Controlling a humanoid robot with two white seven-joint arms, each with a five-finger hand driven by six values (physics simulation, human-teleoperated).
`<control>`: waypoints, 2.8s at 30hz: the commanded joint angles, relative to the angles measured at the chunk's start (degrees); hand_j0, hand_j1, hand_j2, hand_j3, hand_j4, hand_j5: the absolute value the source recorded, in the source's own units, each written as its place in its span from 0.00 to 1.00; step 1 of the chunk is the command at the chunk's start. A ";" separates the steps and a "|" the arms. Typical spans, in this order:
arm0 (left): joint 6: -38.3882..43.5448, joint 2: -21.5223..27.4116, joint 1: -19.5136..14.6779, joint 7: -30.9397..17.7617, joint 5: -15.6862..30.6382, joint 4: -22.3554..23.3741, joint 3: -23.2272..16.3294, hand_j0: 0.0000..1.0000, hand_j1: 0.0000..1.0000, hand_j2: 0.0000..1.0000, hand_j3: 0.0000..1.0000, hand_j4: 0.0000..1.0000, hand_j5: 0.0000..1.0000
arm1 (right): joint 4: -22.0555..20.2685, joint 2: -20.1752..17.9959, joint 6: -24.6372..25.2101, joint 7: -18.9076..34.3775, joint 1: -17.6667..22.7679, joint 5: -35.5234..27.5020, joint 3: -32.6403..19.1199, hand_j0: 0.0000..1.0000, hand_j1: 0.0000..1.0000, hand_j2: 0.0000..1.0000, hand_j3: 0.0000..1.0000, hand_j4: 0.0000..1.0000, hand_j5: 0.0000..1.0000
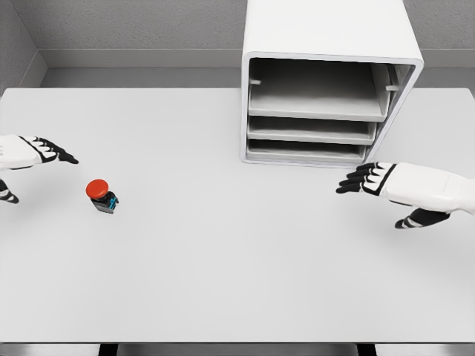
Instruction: Slide open multi-storey tabletop storage cabinets and put open load switch and slide close multi-storey tabletop storage cabinets
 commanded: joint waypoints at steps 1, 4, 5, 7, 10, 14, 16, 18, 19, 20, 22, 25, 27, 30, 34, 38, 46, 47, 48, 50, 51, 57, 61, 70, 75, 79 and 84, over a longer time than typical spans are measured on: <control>0.13 -0.26 0.00 -0.07 0.20 0.07 0.06 1.00 1.00 1.00 1.00 1.00 1.00 | -0.12 -0.10 0.16 -0.02 -0.09 -0.35 0.30 1.00 1.00 1.00 1.00 1.00 1.00; 0.13 -0.78 -0.09 -0.25 0.02 -0.37 -0.38 1.00 1.00 1.00 1.00 1.00 1.00 | -0.12 -0.10 0.16 -0.02 -0.09 -0.44 0.30 1.00 1.00 1.00 1.00 1.00 1.00; 0.13 -2.89 -0.18 -2.26 -0.15 -0.11 -0.47 1.00 1.00 1.00 1.00 1.00 1.00 | -0.12 -0.10 0.16 -0.02 -0.44 -0.53 0.30 1.00 1.00 1.00 1.00 1.00 1.00; 0.13 -9.04 -0.18 -3.52 -0.15 -0.11 -0.47 1.00 1.00 1.00 1.00 1.00 1.00 | -0.12 0.08 0.16 -0.02 -3.42 -0.61 0.21 1.00 1.00 1.00 1.00 1.00 1.00; 0.13 -12.47 -0.18 -3.52 -1.12 0.15 -1.35 1.00 1.00 1.00 1.00 1.00 1.00 | -0.12 0.52 0.16 -0.02 -5.89 -0.70 0.30 1.00 1.00 1.00 1.00 1.00 1.00; 0.13 -14.23 -0.53 -3.52 -1.65 2.79 -1.26 1.00 1.00 1.00 1.00 1.00 1.00 | -0.12 2.54 0.16 -0.02 -12.30 -0.70 8.03 1.00 1.00 1.00 1.00 1.00 1.00; 0.13 -14.06 -0.53 -3.52 -1.65 2.62 -1.26 1.00 1.00 1.00 1.00 1.00 1.00 | -0.12 3.77 0.16 -0.02 -15.64 -0.61 12.25 1.00 1.00 1.00 1.00 1.00 1.00; 0.13 -13.70 -0.61 -3.52 -1.65 2.00 -1.26 1.00 1.00 1.00 1.00 1.00 1.00 | -0.12 3.86 0.16 -0.02 -16.61 -0.70 12.52 1.00 1.00 1.00 1.00 1.00 1.00; 0.13 -13.70 -0.79 -3.52 -1.65 1.74 -1.35 1.00 1.00 1.00 1.00 1.00 1.00 | -0.12 3.95 0.16 -0.02 -17.05 -0.70 12.52 1.00 1.00 1.00 1.00 1.00 1.00; 0.13 -12.92 -0.88 -3.52 -1.65 0.51 -1.35 1.00 1.00 1.00 1.00 1.00 1.00 | -0.03 4.47 0.16 -0.02 -17.93 -0.70 12.52 1.00 1.00 1.00 1.00 1.00 1.00; 0.13 -9.93 -0.88 -3.52 -1.65 -3.27 -1.26 1.00 1.00 1.00 1.00 1.00 1.00 | -0.03 5.53 0.16 -0.02 -19.77 -0.79 12.52 1.00 1.00 1.00 1.00 1.00 1.00; 0.13 -10.01 -0.79 -3.52 -1.65 -3.62 -1.52 1.00 1.00 1.00 1.00 1.00 1.00 | 0.23 6.76 0.16 -0.02 -21.53 -0.70 12.61 1.00 1.00 1.00 1.00 1.00 1.00; 0.13 -10.01 -0.79 -3.52 -1.65 -3.62 -1.52 1.00 1.00 1.00 1.00 1.00 1.00 | 1.38 7.81 0.16 -0.02 -22.32 -0.35 12.69 1.00 1.00 1.00 1.00 1.00 1.00; 0.13 -10.10 -0.79 -3.52 -1.56 -3.62 -1.70 0.91 0.91 0.91 0.91 0.91 0.91 | 6.12 9.83 1.49 -0.02 -25.40 -0.18 16.30 1.00 1.00 1.00 1.00 1.00 1.00; 0.13 -10.45 -0.70 -3.52 -1.56 -3.62 -1.96 0.83 0.83 0.83 0.83 0.83 0.83 | 9.64 11.07 2.81 -0.02 -27.16 -0.26 16.47 1.00 1.00 1.00 1.00 1.00 1.00; 0.13 -10.45 -0.70 -3.52 -1.65 -3.62 -2.58 0.78 0.78 0.78 0.78 0.78 0.78 | 14.12 13.61 5.27 -0.02 -31.29 -0.26 21.57 1.00 1.00 1.00 1.00 1.00 1.00; 0.13 -10.19 -0.53 -3.52 -1.56 -3.98 -2.67 0.70 0.70 0.70 0.70 0.70 0.70 | 17.55 16.16 8.88 -0.02 -33.75 -0.18 23.51 1.00 1.00 1.00 1.00 1.00 1.00; 0.13 -10.01 -0.53 -3.52 -1.56 -3.98 -2.67 0.70 0.70 0.70 0.70 0.70 0.70 | 19.04 16.69 8.88 -0.02 -34.19 -0.18 23.51 1.00 1.00 1.00 1.00 1.00 1.00; 0.13 -10.01 -0.53 -3.52 -1.56 -3.98 -2.67 0.70 0.70 0.70 0.70 0.70 0.70 | 20.80 17.30 8.88 -0.02 -34.45 -0.18 23.51 1.00 1.00 1.00 1.00 1.00 1.00; 0.13 -9.93 -0.53 -3.52 -1.56 -3.89 -2.58 0.70 0.70 0.70 0.70 0.70 0.70 | 21.50 17.31 8.96 -0.02 -34.80 -0.09 23.51 1.00 1.00 1.00 1.00 1.00 1.00; 0.13 -9.84 -0.53 -3.52 -1.65 -3.80 -2.58 0.70 0.70 0.70 0.70 0.70 0.70 | 23.26 17.39 8.88 -0.02 -35.33 0.17 23.42 1.00 1.00 1.00 1.00 1.00 1.00; 0.13 -9.84 -0.53 -3.52 -1.65 -3.89 -2.67 0.63 0.63 0.63 0.63 0.63 0.63 | 23.70 18.54 8.79 -0.02 -35.86 2.37 23.51 1.00 1.00 1.00 1.00 1.00 1.00; 0.13 -9.75 -0.61 -3.52 -1.65 -3.89 -2.67 0.51 0.51 0.51 0.51 0.51 0.51 | 23.26 18.36 8.17 -0.02 -35.77 3.08 24.82 1.00 1.00 1.00 1.00 1.00 1.00; 0.13 -9.75 -0.79 -3.52 -1.56 -4.06 -2.67 0.39 0.39 0.39 0.39 0.39 0.39 | 15.88 16.25 3.96 -0.02 -34.28 3.08 24.91 1.00 1.00 1.00 1.00 1.00 1.00; 0.13 -8.52 -1.49 -3.52 -1.47 -7.67 -2.58 0.39 0.39 0.39 0.39 0.39 0.39 | 13.77 14.76 1.50 -0.02 -32.70 2.99 24.56 1.00 1.00 1.00 1.00 1.00 1.00; 0.13 -8.34 -2.28 -3.52 -1.30 -8.99 -2.58 0.39 0.39 0.39 0.39 0.39 0.39 | 13.86 12.82 0.44 -0.02 -31.99 2.81 24.38 1.00 1.00 1.00 1.00 1.00 1.00; 0.13 -8.08 -2.55 -3.52 -1.30 -8.99 -2.58 0.39 0.39 0.39 0.39 0.39 0.39 | 13.68 11.59 0.16 -0.02 -31.29 2.72 24.38 1.00 1.00 1.00 1.00 1.00 1.00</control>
